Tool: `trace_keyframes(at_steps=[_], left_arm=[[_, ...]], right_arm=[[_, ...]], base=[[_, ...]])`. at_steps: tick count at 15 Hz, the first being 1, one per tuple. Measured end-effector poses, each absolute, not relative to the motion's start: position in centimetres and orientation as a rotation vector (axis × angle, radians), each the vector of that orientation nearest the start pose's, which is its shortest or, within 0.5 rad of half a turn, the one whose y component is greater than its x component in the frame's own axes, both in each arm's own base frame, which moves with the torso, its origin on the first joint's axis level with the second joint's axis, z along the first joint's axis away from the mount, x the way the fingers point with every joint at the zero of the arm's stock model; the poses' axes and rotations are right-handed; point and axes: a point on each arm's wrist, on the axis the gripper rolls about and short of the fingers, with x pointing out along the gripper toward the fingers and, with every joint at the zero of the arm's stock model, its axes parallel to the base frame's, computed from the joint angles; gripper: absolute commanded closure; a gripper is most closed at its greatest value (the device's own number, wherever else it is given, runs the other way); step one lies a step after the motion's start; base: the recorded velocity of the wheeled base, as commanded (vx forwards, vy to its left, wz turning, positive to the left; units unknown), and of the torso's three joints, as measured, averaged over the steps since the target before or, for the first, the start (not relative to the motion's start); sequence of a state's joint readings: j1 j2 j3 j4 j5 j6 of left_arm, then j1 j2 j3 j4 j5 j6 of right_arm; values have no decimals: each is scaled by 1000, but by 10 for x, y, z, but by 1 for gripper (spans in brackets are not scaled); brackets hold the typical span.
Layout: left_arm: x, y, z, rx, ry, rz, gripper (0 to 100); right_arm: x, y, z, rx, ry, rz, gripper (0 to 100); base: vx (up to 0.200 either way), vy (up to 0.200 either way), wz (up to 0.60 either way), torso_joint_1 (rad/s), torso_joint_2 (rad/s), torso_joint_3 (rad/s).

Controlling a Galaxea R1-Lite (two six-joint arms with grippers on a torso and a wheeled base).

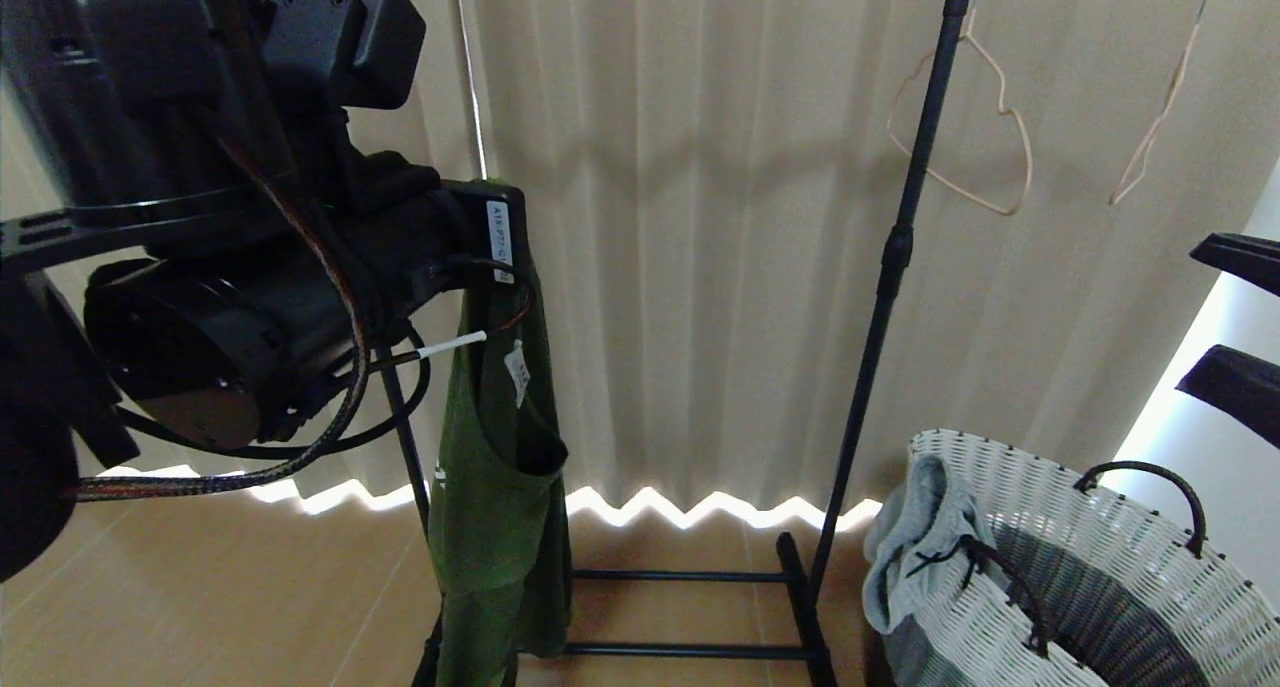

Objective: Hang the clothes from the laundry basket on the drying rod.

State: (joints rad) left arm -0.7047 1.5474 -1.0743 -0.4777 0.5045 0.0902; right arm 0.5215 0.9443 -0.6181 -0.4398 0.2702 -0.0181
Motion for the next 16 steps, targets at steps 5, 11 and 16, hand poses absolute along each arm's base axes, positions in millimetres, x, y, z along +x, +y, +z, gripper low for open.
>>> trace_keyframes(at_steps=[5, 11, 16], left_arm=[[213, -150, 265, 173, 53, -157, 100], [187, -113, 241, 243, 111, -111, 100], [165, -97, 241, 271, 89, -111, 100]], right_arm=[[110, 39, 251, -95, 54, 523, 0], [117, 23, 237, -197, 144, 233, 0], [119, 18, 233, -238, 157, 173, 0]], base=[[0, 0, 0, 0, 0, 0], [0, 0, 0, 0, 0, 0], [0, 0, 0, 0, 0, 0]])
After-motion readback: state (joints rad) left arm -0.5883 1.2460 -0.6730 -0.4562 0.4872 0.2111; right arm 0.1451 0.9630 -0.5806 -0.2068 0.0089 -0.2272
